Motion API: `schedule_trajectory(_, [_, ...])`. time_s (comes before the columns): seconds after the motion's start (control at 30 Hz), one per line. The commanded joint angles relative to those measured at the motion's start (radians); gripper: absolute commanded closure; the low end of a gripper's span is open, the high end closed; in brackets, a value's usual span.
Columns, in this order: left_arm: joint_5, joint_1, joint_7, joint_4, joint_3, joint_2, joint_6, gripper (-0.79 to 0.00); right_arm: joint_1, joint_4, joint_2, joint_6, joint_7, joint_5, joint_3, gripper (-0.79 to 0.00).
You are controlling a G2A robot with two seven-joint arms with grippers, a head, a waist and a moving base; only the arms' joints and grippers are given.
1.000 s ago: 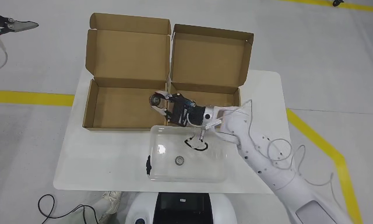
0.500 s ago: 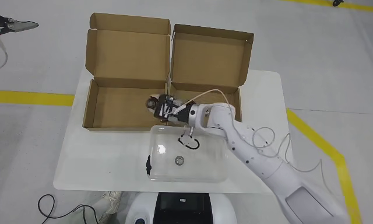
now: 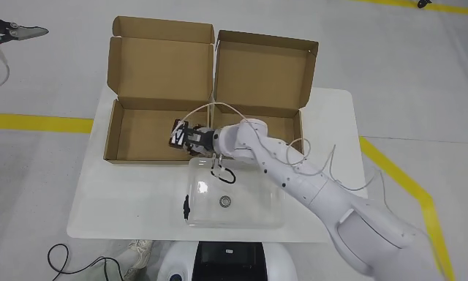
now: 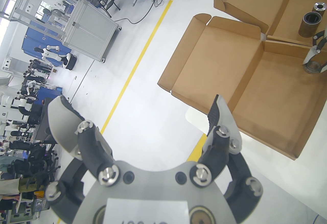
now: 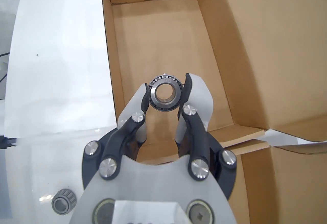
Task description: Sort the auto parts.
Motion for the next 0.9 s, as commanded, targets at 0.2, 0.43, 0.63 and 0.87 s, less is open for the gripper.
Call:
schedule_trajectory(0.2, [0.000,0.000,0.000,0.000,0.000,0.000,0.000,-0.785,0.050,0.134,-0.075,-0.010,0.032,0.030,-0.043,0.000])
schedule_trajectory(0.43, [0.000,0.000,0.000,0.000,0.000,0.000,0.000,-0.785,0.072,0.244,-0.125,-0.023,0.014,0.039,-0.059,-0.089])
schedule_trajectory(0.63, [0.000,0.000,0.000,0.000,0.000,0.000,0.000,-0.785,0.086,0.313,-0.157,-0.036,-0.002,0.038,-0.062,-0.129])
schedule_trajectory(0.87, [0.000,0.000,0.000,0.000,0.000,0.000,0.000,-0.785,0.100,0.363,-0.182,-0.047,-0.014,0.029,-0.058,-0.191])
